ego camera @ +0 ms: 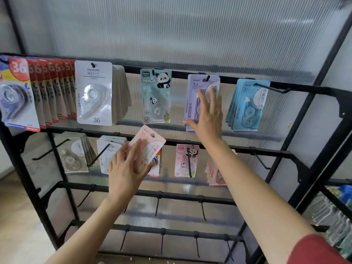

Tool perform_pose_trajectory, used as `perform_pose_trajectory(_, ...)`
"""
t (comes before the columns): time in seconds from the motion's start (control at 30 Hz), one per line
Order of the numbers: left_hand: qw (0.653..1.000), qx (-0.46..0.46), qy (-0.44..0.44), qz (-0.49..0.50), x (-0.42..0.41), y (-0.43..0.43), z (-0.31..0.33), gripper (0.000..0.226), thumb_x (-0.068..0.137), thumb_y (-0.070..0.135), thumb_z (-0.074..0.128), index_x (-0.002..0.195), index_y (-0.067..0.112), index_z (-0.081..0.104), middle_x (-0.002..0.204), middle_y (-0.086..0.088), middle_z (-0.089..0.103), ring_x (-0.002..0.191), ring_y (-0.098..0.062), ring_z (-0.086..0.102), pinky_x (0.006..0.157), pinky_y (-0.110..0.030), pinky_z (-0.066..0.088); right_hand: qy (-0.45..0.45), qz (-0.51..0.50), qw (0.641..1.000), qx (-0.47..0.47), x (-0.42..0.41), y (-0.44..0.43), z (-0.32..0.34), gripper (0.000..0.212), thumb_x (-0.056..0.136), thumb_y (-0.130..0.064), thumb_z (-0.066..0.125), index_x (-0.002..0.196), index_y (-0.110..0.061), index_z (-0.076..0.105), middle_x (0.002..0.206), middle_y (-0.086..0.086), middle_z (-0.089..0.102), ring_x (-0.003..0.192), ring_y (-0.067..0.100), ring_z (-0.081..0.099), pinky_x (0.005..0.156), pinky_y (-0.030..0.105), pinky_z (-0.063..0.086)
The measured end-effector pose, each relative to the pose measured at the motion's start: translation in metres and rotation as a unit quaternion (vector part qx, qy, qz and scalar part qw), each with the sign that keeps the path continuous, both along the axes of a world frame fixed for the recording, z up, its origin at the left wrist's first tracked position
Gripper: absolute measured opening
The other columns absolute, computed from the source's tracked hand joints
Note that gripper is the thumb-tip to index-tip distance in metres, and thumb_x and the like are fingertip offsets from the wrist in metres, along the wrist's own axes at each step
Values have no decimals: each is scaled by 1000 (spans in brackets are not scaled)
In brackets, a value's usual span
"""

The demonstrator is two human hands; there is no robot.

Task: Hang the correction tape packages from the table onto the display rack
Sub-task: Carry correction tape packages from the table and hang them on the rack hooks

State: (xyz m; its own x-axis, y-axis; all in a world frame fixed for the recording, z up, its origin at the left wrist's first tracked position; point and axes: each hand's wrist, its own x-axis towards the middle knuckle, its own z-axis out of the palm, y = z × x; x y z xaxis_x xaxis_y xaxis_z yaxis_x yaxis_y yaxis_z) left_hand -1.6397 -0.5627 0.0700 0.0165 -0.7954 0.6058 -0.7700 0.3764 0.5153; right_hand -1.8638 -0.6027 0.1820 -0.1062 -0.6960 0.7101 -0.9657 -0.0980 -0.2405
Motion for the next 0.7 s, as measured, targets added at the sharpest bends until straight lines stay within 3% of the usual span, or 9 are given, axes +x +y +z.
perform_pose_trajectory(0.1, 1000, 9, -4, -4, -2, 2, 1, 71, 79, 47, 67, 143, 31, 39, 139, -13, 41, 126, -35, 38, 101, -50, 31, -17, 17, 1000, -16, 1, 10, -10, 99, 76, -43, 73, 150, -16, 14, 158, 17, 0, 145, 40, 0, 115, 49, 8)
perform_pose_trajectory(0.2, 1000, 10, -2, -13, -6, 4, 3, 72, 79, 47, 67, 143, 29, 39, 140, -13, 39, 127, -34, 36, 101, -50, 30, -47, 48, 997, -39, 0, 29, -26, 88, 81, -39, 71, 149, -11, 23, 157, 18, 10, 144, 38, 10, 115, 47, 12)
perform_pose_trajectory(0.3, 1000, 9, -4, -28, -13, 8, 4, 74, 78, 43, 71, 143, 26, 40, 140, -15, 40, 126, -36, 37, 101, -51, 32, -66, 75, 993, -63, -1, 50, -49, 66, 87, -30, 67, 141, -5, 40, 149, 19, 34, 138, 33, 30, 112, 43, 26)
perform_pose_trajectory(0.37, 999, 5, 0, -48, -21, 12, 4, 75, 78, 43, 72, 143, 26, 39, 138, -15, 41, 125, -37, 38, 100, -52, 35, -116, 116, 984, -67, -2, 64, -65, 49, 87, -23, 68, 129, -2, 53, 129, 14, 57, 120, 22, 51, 102, 30, 38)
perform_pose_trajectory(0.47, 997, 1, 12, -71, -37, 20, 5, 75, 80, 51, 66, 144, 26, 37, 138, -14, 42, 124, -35, 40, 100, -52, 36, -242, 193, 951, 29, 5, 78, -81, 25, 88, -20, 65, 109, -6, 64, 95, -6, 67, 87, -7, 58, 76, 8, 40)
perform_pose_trajectory(0.57, 996, -3, 21, -92, -55, 27, 4, 80, 78, 49, 70, 146, 25, 34, 139, -12, 42, 125, -34, 41, 102, -51, 35, -372, 262, 884, 110, 13, 85, -91, 9, 91, -14, 61, 99, -13, 65, 91, -8, 67, 87, 4, 63, 78, 17, 50)
perform_pose_trajectory(0.7, 995, 5, 21, -98, -72, 34, -2, 84, 76, 49, 70, 147, 27, 30, 141, -14, 41, 128, -34, 37, 104, -47, 30, -421, 273, 860, 95, 11, 94, -92, 19, 92, -3, 56, 88, -19, 65, 84, -12, 68, 78, -3, 64, 72, 14, 51)
